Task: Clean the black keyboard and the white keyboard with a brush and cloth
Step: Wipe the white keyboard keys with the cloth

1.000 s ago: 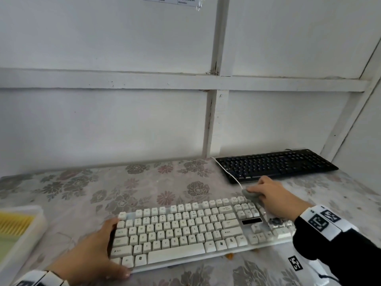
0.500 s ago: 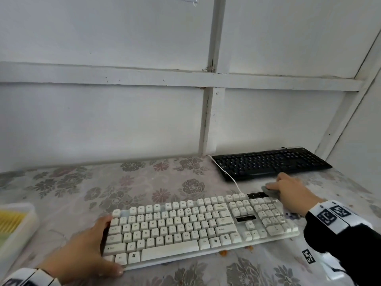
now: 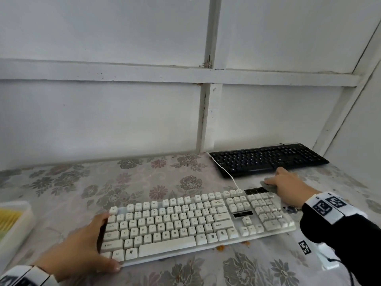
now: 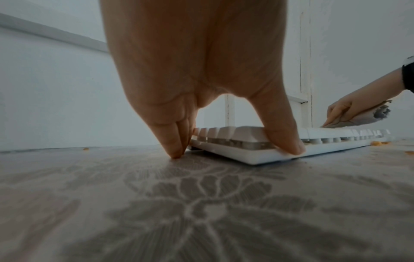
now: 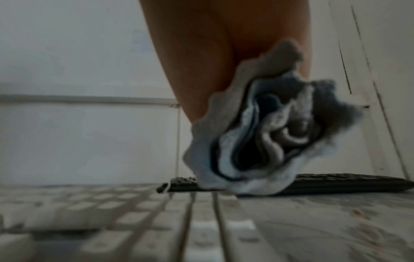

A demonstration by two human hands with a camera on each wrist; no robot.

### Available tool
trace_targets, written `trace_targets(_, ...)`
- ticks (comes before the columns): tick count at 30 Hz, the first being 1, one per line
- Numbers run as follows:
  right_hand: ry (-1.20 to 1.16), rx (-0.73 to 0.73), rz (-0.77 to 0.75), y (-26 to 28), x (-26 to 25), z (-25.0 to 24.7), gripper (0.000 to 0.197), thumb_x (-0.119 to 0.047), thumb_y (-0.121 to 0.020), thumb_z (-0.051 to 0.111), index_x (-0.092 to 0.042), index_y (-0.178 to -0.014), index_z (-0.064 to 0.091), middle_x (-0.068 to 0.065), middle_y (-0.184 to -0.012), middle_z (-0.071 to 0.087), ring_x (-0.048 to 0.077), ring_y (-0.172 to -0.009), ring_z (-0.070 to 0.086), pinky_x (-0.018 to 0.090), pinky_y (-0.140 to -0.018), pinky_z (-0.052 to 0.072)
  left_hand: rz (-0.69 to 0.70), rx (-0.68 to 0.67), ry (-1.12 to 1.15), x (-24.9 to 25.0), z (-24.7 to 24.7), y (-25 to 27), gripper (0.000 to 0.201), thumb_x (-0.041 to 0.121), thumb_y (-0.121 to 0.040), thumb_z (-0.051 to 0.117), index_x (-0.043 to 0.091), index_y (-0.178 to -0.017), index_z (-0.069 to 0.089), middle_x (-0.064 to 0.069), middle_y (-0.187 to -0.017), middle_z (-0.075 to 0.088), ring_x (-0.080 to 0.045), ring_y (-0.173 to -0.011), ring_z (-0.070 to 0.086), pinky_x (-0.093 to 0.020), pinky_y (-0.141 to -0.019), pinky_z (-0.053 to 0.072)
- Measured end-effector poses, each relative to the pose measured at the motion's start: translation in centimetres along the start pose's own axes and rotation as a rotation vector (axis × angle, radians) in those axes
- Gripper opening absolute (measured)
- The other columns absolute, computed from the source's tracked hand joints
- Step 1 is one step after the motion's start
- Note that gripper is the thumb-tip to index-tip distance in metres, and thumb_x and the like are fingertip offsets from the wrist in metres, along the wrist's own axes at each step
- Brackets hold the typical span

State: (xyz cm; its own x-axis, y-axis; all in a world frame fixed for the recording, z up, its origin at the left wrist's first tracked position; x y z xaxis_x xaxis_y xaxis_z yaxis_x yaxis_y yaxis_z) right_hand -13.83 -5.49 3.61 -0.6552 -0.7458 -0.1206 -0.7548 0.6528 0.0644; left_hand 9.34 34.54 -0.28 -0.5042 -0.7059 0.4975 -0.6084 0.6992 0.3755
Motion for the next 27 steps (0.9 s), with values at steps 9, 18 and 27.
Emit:
trace_targets(9, -0.061, -0.117, -0.029, -0.5, -0.7, 0.8, 0.024, -0.008, -0.092, 0.051, -0.009, -0.108, 0.069, 0.005, -0.105, 0.065, 0.006, -0.079, 0.057, 0.006, -0.063, 0.035, 0.011, 0.020, 0.001, 0.2, -0.2, 0.0, 0.139, 0.082, -0.015, 0.064, 0.038, -0.136, 0.011, 0.018, -0.122, 0.050, -0.002, -0.109, 0.051, -0.019, -0.094, 0.039)
trace_targets(18, -0.146, -0.030, -0.276, -0.2, -12.6, -1.2, 0.026, -0.010, -0.094, 0.052, -0.013, -0.112, 0.070, 0.008, -0.099, 0.071, 0.015, -0.080, 0.061, 0.015, -0.079, 0.045, -0.022, 0.052, 0.011, 0.0, 0.1, -0.1, 0.137, 0.072, -0.027, 0.077, 0.033, -0.140, 0.010, 0.013, -0.126, 0.052, -0.005, -0.110, 0.052, -0.023, -0.101, 0.040)
trace_targets(27, 0.001, -0.139, -0.763, 4.8, -33.1, 4.3, 0.029, -0.004, -0.093, 0.044, -0.009, -0.115, 0.062, 0.014, -0.113, 0.039, 0.036, -0.109, 0.040, 0.042, -0.086, 0.038, -0.019, 0.034, 0.072, 1.0, -0.2, 0.7, 0.134, 0.059, -0.037, 0.076, 0.027, -0.141, -0.002, 0.021, -0.124, 0.045, -0.004, -0.112, 0.046, -0.007, -0.079, 0.034)
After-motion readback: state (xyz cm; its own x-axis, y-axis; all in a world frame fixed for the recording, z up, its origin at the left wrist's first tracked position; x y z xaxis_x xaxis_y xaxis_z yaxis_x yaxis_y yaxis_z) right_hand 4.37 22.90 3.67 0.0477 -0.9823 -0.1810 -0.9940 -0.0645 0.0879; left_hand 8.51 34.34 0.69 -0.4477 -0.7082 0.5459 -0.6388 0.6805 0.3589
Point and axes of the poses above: each hand's wrist, its own y-axis away from the middle knuckle, its own z-axis out of the palm, x = y × z, the point moved 3 cm from there along -y, towards the middle knuckle
